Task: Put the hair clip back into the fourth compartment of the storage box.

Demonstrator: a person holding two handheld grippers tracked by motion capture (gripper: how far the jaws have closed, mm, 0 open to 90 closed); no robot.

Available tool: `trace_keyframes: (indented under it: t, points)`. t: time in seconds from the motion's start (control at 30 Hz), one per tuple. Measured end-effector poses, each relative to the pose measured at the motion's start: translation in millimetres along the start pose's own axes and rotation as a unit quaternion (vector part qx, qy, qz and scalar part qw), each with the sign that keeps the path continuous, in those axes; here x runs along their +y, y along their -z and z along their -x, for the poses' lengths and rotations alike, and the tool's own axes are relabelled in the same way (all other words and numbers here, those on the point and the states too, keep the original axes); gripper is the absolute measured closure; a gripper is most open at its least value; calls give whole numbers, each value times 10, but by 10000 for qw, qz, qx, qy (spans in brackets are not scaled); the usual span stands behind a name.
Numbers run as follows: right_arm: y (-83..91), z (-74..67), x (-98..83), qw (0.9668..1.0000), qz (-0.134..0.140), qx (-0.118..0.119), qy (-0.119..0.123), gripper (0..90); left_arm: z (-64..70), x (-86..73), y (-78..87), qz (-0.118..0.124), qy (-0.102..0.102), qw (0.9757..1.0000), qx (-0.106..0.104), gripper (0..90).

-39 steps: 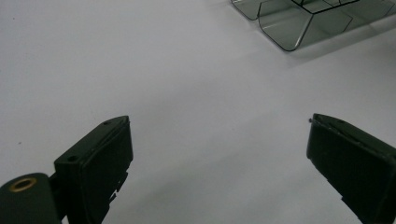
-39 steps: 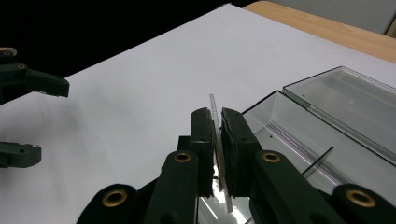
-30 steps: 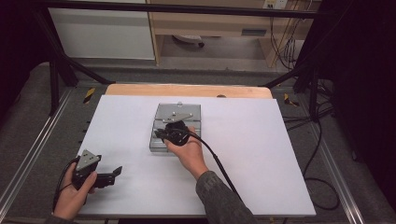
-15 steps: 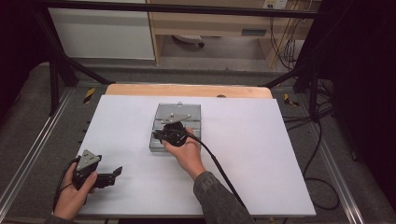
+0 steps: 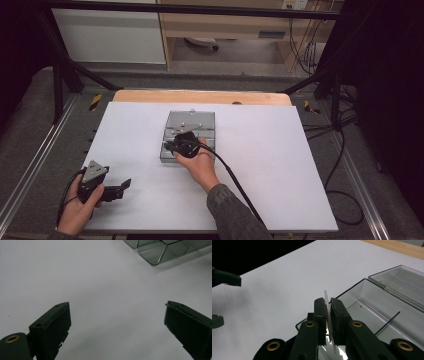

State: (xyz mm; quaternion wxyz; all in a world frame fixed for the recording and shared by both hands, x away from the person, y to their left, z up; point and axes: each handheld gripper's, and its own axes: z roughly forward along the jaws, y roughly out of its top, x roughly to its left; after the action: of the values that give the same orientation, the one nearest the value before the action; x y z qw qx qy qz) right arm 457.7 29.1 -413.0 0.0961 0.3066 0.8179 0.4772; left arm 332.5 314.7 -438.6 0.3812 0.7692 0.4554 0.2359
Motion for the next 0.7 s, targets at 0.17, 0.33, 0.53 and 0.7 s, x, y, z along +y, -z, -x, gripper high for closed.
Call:
trace_keyframes:
  t: [0.17,0.33,0.53,0.7]
  points:
    - [-12,18,-8,10000,-46,-49,31,841,0,0,-1,-3,-4,10000,-1,70]
    - [-30,32,-22,9999,-98,-85,50,841,1,-1,-3,-15,-11,10000,-8,70]
    - [-55,33,-37,9997,-175,-128,77,841,2,-2,-5,-19,-9,10000,-11,70]
    - [-73,42,-48,9996,-218,-169,72,840,2,-3,-6,-49,-30,10000,-20,70]
